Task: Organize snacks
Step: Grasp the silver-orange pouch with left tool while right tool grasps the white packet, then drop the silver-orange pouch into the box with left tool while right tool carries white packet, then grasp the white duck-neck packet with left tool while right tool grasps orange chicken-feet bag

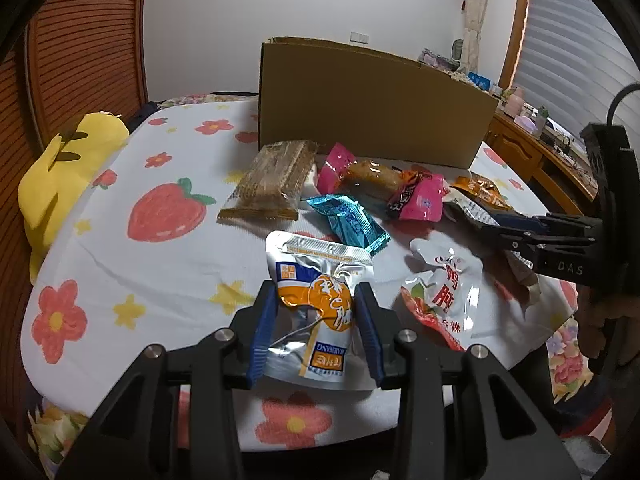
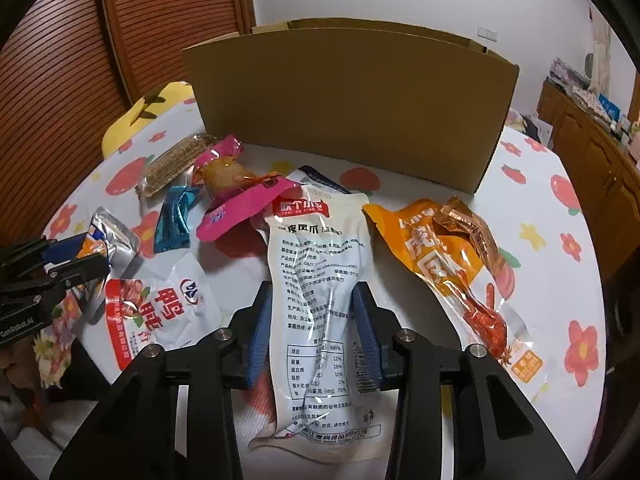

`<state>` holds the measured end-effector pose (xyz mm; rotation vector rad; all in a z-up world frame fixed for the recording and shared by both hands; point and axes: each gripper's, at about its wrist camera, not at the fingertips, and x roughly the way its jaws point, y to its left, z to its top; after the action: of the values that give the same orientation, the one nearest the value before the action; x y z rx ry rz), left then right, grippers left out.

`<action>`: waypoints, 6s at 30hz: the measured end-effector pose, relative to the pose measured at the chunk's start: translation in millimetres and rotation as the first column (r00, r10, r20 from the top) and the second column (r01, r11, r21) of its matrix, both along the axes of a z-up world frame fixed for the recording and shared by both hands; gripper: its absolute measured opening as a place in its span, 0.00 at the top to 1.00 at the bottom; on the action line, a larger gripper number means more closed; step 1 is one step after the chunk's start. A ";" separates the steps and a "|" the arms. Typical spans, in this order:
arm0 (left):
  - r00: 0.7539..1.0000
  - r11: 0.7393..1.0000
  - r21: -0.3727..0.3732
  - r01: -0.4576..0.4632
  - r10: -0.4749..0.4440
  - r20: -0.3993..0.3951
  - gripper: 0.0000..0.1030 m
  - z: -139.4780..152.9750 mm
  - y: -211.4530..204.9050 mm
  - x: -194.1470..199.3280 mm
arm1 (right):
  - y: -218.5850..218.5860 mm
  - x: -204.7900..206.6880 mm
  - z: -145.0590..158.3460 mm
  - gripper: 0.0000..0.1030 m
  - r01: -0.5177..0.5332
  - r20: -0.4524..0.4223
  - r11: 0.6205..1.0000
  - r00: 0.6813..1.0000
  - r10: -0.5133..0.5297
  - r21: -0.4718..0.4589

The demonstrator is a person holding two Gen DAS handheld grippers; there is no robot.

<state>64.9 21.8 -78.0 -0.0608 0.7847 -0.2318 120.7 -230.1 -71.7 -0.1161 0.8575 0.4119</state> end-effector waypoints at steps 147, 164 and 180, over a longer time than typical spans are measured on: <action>0.944 0.942 0.063 0.328 -0.329 -0.002 0.01 22.6 -78.1 33.2 | -78.8 26.3 -8.7 0.32 -0.007 0.005 0.998 1.000 0.008 -0.057; 0.907 0.900 0.111 0.421 -0.416 -0.063 0.01 16.9 -85.0 13.6 | -77.8 28.6 -12.8 0.31 0.005 0.008 0.997 1.000 -0.005 -0.078; 0.878 0.884 0.055 0.464 -0.451 -0.163 0.24 10.2 -85.7 26.9 | -77.8 27.8 -12.8 0.31 0.007 0.009 0.997 1.000 -0.006 -0.078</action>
<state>91.7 -63.9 -67.8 0.2027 0.9494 -0.6486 148.6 -307.9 -84.4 -0.1875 0.8659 0.3718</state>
